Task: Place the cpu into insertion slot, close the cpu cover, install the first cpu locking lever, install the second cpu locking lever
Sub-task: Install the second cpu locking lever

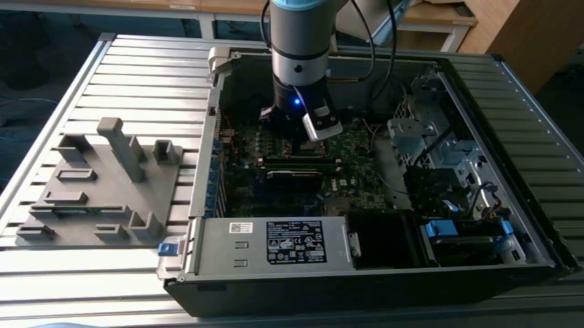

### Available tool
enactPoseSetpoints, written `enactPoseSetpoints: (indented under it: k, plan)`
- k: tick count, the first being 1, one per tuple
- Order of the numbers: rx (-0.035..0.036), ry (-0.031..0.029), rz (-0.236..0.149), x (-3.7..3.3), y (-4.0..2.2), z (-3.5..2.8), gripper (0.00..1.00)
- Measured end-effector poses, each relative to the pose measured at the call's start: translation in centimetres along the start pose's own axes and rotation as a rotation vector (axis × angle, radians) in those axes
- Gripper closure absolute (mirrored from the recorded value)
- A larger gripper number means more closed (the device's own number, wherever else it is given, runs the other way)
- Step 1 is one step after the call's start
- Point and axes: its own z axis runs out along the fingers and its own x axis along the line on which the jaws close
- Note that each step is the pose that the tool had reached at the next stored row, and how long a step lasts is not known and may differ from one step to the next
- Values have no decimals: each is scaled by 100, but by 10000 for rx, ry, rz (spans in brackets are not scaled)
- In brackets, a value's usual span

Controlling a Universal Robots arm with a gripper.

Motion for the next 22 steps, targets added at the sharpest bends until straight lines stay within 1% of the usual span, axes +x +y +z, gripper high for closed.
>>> enactPoseSetpoints:
  k: [22]
  plan:
    - [0,0,0,3,-1,38,89]
